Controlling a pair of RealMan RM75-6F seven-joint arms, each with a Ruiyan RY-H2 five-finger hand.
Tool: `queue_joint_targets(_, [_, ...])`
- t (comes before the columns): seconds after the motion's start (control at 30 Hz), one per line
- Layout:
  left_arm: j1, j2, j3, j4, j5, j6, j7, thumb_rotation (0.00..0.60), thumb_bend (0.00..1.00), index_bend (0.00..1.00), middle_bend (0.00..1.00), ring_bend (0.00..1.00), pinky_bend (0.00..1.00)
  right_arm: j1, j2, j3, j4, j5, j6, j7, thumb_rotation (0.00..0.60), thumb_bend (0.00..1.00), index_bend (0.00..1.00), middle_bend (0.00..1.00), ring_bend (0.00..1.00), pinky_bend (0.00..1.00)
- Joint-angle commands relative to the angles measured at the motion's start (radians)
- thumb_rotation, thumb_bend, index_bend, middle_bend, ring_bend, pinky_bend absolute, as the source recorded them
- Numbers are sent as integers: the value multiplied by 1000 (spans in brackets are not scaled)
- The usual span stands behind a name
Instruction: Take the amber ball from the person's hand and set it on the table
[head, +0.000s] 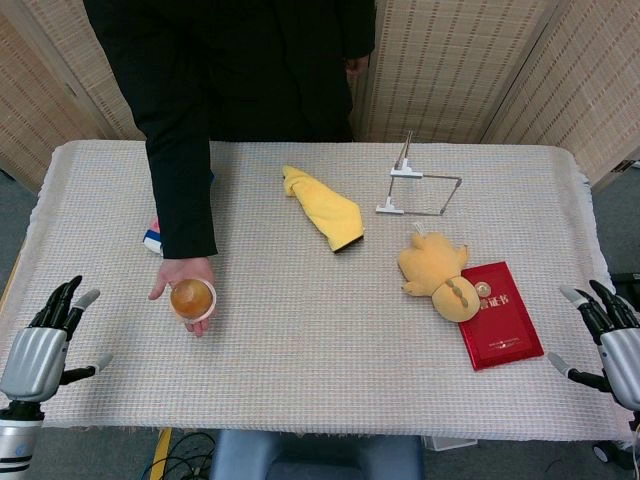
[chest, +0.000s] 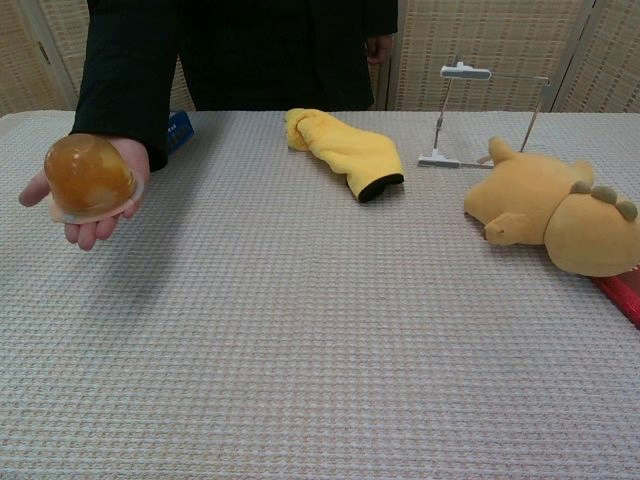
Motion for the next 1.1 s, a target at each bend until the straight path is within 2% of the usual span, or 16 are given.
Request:
queue_joint_targets(0.03, [-61, 19, -2, 14, 65, -47, -40, 600, 144, 194, 11, 69, 295, -3, 15, 2, -16, -2, 5, -10, 600, 193, 99, 161, 70, 129])
queue_joint_targets(0.23, [-172, 60, -13, -15, 113, -175, -61, 600, 144, 190, 13, 63, 294, -5, 28, 3, -44, -2, 5, -32, 600, 193, 99, 161, 70, 129])
queue_joint_targets(0.37, [-239, 87, -28, -57, 93, -277, -14, 600, 144, 167, 0, 4, 275, -6, 30, 1, -51, 0, 1, -40, 600, 193, 98, 161, 70, 129])
queue_joint_targets(0.53, [-303, 90, -49, -99, 46, -373, 62, 600, 144, 147, 0, 0, 264, -12, 32, -2, -49, 11, -4, -41, 600, 193, 99, 161, 70, 129])
queue_joint_targets(0.7, [-353, 68, -68, -92, -1, -432, 84, 600, 145, 156, 0, 0, 264, -14, 29, -1, -43, 16, -6, -37, 600, 193, 99, 161, 70, 129])
queue_joint_targets(0.97, [-414, 49, -76, -75, -92, -526, 134, 600, 200, 196, 0, 0, 267, -17, 21, -1, -25, 26, -11, -23, 600, 193, 99, 165, 70, 129])
queue_joint_targets(1.1, [-426, 30, -78, -61, -117, -529, 124, 600, 255, 272, 21, 53, 349, -19, 16, -3, -15, 31, -17, -15, 600, 193, 98, 169, 70, 129])
